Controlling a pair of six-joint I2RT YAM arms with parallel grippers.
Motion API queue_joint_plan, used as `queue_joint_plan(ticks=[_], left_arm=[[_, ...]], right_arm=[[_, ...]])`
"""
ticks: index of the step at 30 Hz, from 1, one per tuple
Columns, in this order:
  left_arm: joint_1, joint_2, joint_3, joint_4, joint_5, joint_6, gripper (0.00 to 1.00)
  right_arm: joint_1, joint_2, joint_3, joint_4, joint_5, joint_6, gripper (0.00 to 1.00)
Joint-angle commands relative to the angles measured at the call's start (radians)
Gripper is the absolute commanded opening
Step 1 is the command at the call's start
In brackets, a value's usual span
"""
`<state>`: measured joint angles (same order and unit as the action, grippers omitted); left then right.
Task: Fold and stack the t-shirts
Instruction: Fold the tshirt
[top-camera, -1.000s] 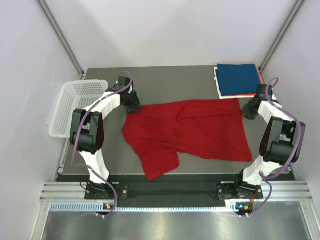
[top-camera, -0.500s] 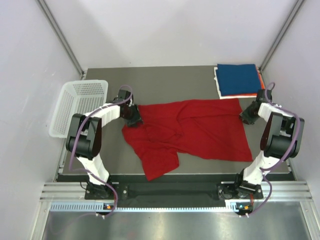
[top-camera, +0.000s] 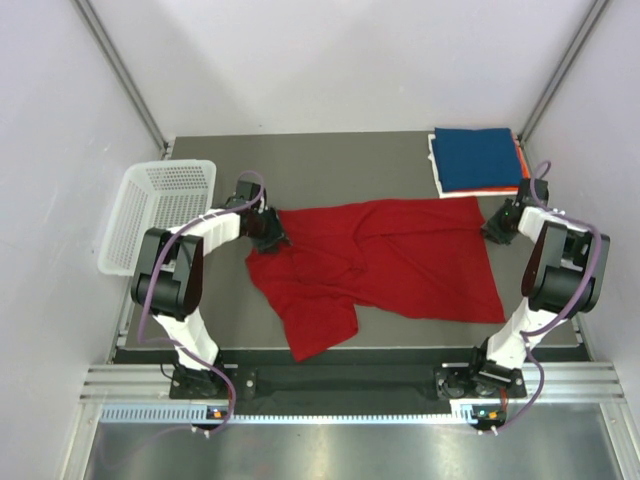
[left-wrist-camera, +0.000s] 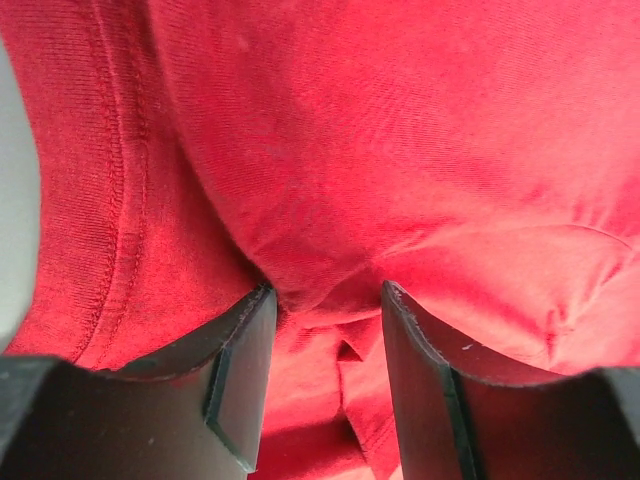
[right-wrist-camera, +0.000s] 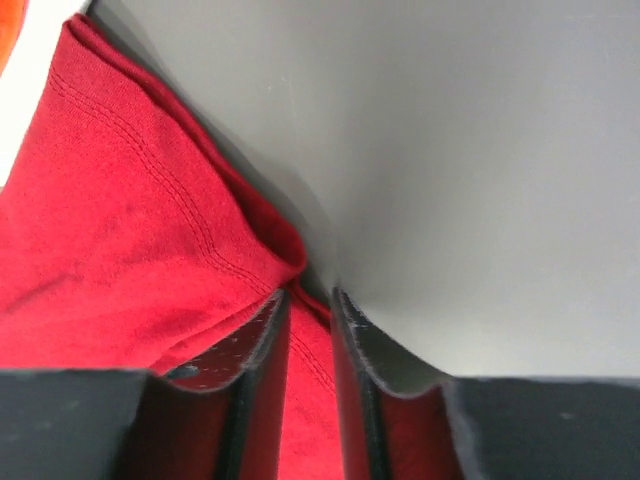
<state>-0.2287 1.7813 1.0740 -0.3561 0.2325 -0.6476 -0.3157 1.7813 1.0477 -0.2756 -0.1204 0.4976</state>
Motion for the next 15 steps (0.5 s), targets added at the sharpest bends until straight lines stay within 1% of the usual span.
queue_joint_plan(ticks=[1, 2, 3, 4, 6, 7, 8, 9, 13, 15], left_arm=[[-0.004, -0.002, 0.001, 0.054, 0.030, -0.015, 0.49], [-0.004, 0.001, 0.007, 0.048, 0.025, -0.017, 0.48], [-0.004, 0.007, 0.013, 0.037, 0.022, -0.015, 0.45], [-0.004, 0.012, 0.018, 0.025, 0.012, -0.012, 0.34], [-0.004, 0.021, 0.038, -0.010, -0.005, -0.004, 0.19], [-0.004, 0.021, 0.044, -0.020, -0.015, 0.005, 0.08], [-0.004, 0.021, 0.055, -0.027, -0.039, 0.008, 0.03], [-0.004, 0.020, 0.058, -0.049, -0.048, 0.014, 0.00], [-0.004, 0.026, 0.092, -0.112, -0.114, 0.042, 0.00], [-0.004, 0.035, 0.118, -0.141, -0.169, 0.052, 0.00]], right_arm=[[-0.017, 0.049, -0.008, -0.008, -0.002, -0.039, 0.21], [-0.020, 0.049, -0.009, -0.011, -0.002, -0.036, 0.19], [-0.025, 0.049, -0.009, -0.014, -0.002, -0.033, 0.14], [-0.029, 0.050, -0.009, -0.022, -0.007, -0.030, 0.11], [-0.037, 0.050, -0.009, -0.027, -0.005, -0.028, 0.03], [-0.039, 0.052, -0.009, -0.030, 0.001, -0.028, 0.00], [-0.040, 0.052, -0.009, -0.036, 0.004, -0.025, 0.00], [-0.043, 0.052, -0.009, -0.037, 0.007, -0.025, 0.00], [-0.048, 0.047, -0.014, -0.040, 0.014, -0.008, 0.00], [-0.049, 0.047, -0.015, -0.040, 0.016, -0.004, 0.00]])
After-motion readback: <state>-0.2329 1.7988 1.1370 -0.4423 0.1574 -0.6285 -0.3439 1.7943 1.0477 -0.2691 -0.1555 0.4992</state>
